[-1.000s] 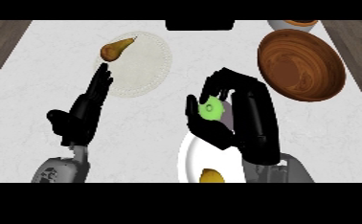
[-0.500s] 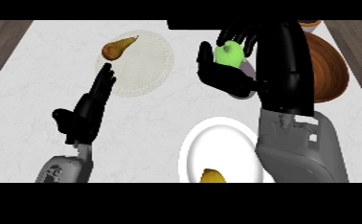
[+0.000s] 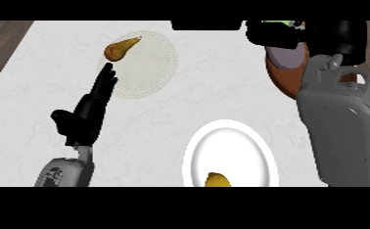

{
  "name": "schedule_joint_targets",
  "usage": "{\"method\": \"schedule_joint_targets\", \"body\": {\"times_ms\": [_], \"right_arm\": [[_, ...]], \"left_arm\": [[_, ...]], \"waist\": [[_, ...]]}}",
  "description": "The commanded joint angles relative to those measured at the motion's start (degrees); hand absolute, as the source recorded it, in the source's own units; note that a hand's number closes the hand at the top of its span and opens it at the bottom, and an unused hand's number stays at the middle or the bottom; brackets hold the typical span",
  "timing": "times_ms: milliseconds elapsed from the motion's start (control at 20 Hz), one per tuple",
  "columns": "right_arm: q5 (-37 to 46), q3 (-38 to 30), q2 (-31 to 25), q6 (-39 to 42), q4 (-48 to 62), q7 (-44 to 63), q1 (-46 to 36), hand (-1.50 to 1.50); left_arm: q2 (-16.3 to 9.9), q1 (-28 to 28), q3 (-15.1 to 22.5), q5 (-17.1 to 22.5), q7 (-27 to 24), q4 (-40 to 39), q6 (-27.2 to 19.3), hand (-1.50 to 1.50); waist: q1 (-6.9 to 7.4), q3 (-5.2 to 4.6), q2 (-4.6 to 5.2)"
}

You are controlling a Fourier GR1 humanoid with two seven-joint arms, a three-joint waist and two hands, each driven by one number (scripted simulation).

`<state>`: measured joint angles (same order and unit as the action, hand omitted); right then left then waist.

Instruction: Pick the eggplant from the plate and place it in the bowl

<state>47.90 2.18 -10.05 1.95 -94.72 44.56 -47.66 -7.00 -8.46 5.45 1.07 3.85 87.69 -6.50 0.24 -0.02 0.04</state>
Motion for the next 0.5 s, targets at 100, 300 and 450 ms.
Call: {"method": "schedule_joint_targets", "body": {"times_ms": [100,300,450], "right_arm": [[3.4,-2.4,-8.7,1.8,9.9,-6.4,1.3,1.50],[3.1,-6.1,-11.2,-3.7,17.5,-14.5,4.4,1.50],[5.1,-6.4,-9.3,-10.6,26.2,-18.5,4.4,1.50]], "left_arm": [[-0.3,-1.2,-0.5,0.0,1.9,1.2,0.2,0.00],[-0.5,3.9,0.3,-0.4,-2.4,1.2,1.8,0.00],[-0.4,-1.0,-0.8,-0.4,3.0,1.6,0.9,0.00]], "waist": [[0.15,0.03,0.13],[0.47,0.03,0.15],[0.47,0.04,0.22]]}}
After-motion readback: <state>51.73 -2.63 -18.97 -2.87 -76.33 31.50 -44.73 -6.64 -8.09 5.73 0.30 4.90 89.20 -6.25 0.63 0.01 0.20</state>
